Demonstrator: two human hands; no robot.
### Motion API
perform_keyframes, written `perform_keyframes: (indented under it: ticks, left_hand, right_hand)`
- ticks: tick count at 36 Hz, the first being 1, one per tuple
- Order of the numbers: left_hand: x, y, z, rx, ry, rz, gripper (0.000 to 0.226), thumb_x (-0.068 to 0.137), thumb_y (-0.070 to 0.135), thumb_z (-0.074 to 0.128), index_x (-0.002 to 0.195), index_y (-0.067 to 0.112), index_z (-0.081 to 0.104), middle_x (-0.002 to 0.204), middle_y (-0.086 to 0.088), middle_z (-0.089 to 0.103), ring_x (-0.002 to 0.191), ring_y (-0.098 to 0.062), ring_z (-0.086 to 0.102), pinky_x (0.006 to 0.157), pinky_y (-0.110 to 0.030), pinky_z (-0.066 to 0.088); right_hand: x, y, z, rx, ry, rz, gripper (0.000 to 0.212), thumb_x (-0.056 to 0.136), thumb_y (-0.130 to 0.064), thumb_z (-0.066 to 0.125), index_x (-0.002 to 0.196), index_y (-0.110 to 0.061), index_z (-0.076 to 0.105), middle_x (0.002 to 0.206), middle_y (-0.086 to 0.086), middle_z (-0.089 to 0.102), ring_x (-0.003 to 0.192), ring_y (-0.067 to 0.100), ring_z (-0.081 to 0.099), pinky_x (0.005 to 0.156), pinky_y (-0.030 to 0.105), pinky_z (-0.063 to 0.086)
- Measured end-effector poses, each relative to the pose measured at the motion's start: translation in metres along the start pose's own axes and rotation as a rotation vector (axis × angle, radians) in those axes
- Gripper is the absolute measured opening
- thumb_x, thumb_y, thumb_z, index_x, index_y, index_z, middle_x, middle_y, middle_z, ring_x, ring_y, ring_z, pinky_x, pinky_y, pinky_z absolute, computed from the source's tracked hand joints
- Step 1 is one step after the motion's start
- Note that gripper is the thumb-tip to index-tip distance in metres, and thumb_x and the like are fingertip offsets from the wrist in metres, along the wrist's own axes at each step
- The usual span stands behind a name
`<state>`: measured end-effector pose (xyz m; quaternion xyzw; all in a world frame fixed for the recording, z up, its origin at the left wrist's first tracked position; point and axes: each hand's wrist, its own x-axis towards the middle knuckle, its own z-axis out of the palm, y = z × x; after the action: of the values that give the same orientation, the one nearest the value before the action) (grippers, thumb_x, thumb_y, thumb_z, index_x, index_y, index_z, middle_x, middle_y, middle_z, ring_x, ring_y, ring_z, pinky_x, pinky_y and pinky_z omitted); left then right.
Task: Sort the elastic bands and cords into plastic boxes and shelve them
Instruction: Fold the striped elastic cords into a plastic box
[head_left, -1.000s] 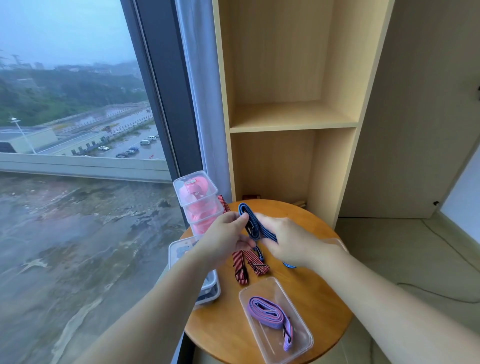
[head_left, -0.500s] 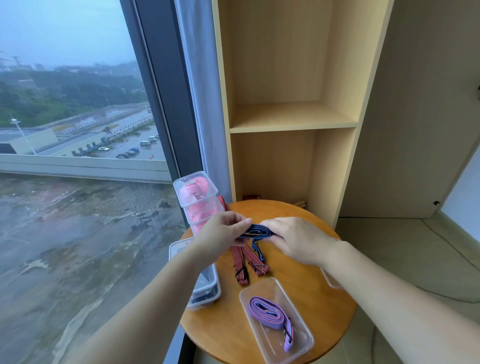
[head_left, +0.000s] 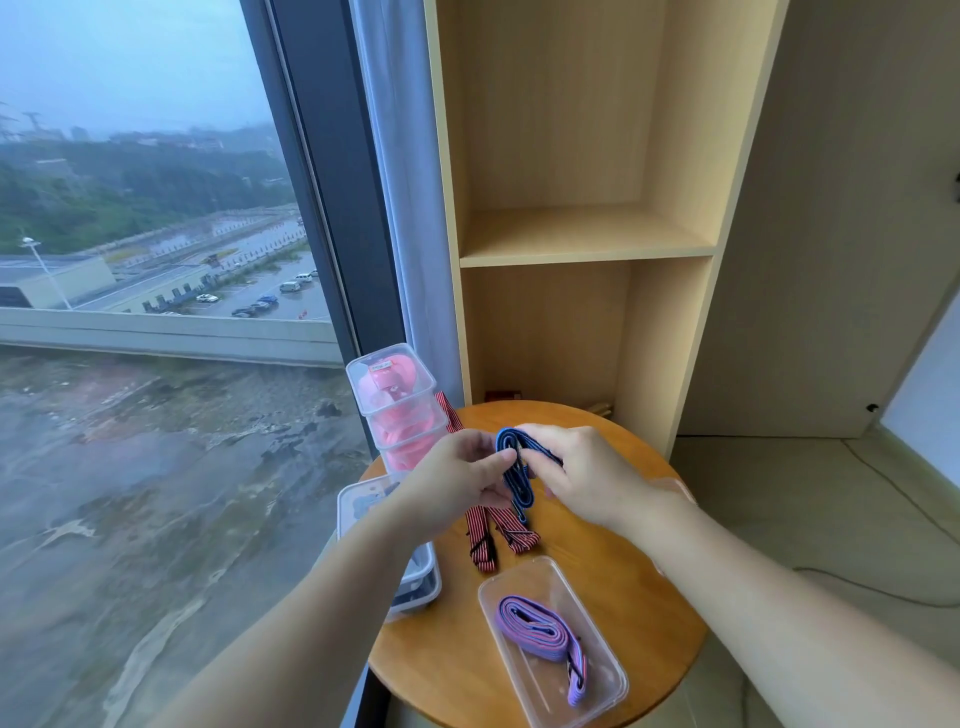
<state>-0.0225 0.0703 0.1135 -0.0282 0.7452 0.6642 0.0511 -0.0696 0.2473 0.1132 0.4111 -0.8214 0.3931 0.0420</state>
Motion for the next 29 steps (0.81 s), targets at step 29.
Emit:
perform_keyframes:
  ticks: [29]
  left_hand:
    - [0.003, -0.004, -0.018, 0.187, 0.121, -0.043, 0.021, 0.090, 0.034, 0.068, 0.075, 0.020, 0.062, 0.072, 0.002, 0.069, 0.072, -0.015, 0.063, 0.076, -0.032, 0.054]
  right_hand:
    - [-0.004, 0.014, -0.011, -0.384, -0.131, -0.093, 0.026, 0.103, -0.024, 0.045, 0.126, -0.014, 0.055, 0.107, 0.002, 0.059, 0.090, 0.018, 0.056, 0.074, 0.035, 0.049]
